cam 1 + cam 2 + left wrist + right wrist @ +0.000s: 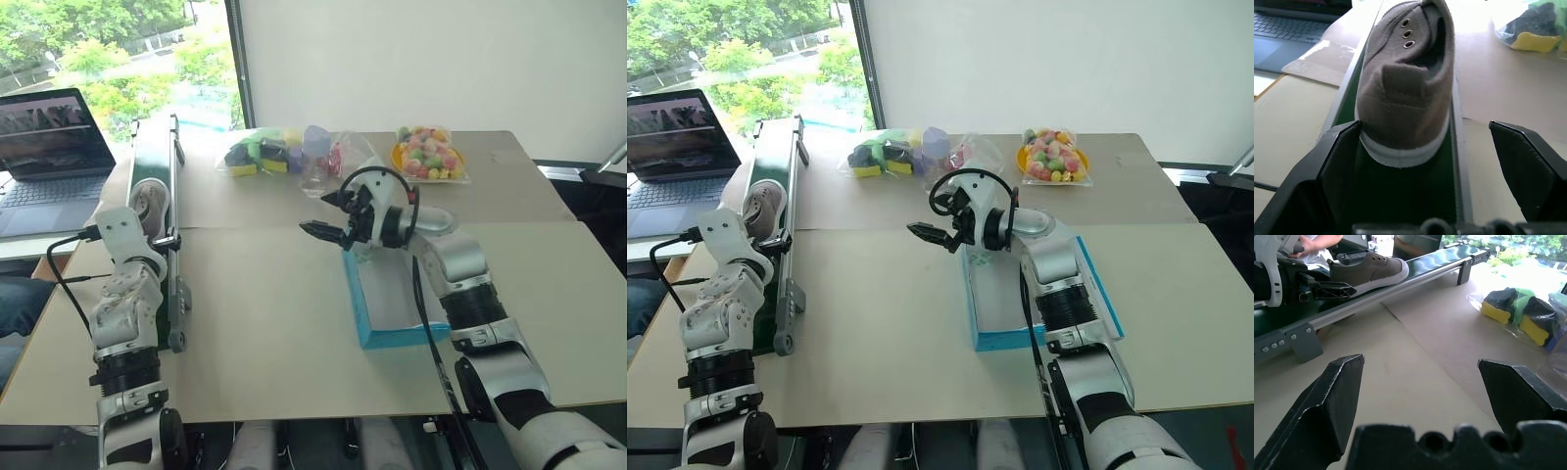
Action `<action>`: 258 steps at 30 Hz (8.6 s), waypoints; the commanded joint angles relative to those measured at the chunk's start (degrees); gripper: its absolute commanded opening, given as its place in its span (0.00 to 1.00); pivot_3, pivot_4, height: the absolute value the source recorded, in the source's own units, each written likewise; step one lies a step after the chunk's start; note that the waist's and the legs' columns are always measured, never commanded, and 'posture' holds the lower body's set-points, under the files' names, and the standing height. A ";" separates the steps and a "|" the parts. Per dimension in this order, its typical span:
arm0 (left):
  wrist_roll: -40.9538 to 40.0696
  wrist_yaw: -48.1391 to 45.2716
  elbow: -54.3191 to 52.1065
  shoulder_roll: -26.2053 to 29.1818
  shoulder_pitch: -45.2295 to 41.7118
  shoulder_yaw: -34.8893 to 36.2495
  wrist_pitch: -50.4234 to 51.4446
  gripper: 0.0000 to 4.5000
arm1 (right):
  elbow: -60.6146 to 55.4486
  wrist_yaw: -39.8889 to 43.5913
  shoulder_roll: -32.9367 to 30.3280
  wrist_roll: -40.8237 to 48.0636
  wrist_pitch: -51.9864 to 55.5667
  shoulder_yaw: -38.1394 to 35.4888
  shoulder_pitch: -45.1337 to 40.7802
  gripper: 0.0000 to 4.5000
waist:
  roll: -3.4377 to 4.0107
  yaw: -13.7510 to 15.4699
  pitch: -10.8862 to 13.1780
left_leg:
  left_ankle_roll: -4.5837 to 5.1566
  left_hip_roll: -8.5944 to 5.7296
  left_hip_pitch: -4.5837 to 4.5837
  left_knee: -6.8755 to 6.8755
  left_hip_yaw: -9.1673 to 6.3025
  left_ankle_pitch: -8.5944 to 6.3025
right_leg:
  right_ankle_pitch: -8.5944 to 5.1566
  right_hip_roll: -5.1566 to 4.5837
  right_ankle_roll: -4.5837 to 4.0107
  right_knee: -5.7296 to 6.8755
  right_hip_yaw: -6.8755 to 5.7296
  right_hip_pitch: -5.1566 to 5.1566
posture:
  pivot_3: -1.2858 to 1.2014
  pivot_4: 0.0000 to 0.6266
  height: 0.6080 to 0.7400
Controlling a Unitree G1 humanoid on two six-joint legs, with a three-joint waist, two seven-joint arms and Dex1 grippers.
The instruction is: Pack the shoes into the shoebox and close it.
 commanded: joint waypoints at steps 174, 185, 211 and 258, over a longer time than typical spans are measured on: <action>4.89 -0.96 -11.99 4.68 7.26 -0.81 -2.88 1.00 | -5.26 -2.94 0.41 2.07 0.31 2.01 1.85 0.99 | -0.21 -0.02 -0.12 | -0.01 0.09 -0.20 0.32 -0.05 0.03 | 0.07 0.06 -0.12 0.07 -0.15 -0.03 | 0.52 0.24 0.99; 2.16 -13.47 0.84 13.63 10.15 0.88 -14.59 1.00 | -7.99 -3.50 0.72 2.32 2.35 2.13 2.77 0.99 | -0.21 -0.02 -0.12 | -0.03 0.13 -0.26 0.24 0.03 0.02 | -0.01 -0.03 -0.26 0.06 -0.19 -0.21 | 0.52 0.24 0.99; -2.32 -26.36 15.81 19.09 7.12 -0.68 -20.34 0.83 | -11.97 -5.83 -0.32 2.40 6.56 0.77 3.04 1.00 | -0.24 0.05 -0.13 | -0.04 0.11 -0.78 0.23 0.33 0.02 | 0.32 -0.91 -0.10 0.10 -1.44 -0.91 | 0.52 0.24 0.99; -13.23 -18.07 -23.54 -9.81 -13.21 -27.35 4.88 0.40 | -0.63 -40.34 12.11 41.27 29.30 -36.14 -10.75 0.89 | -0.24 -0.29 -0.13 | 0.41 0.10 -0.23 0.33 0.00 0.41 | 0.47 -0.62 -0.02 0.03 -1.52 0.00 | 0.52 0.24 0.99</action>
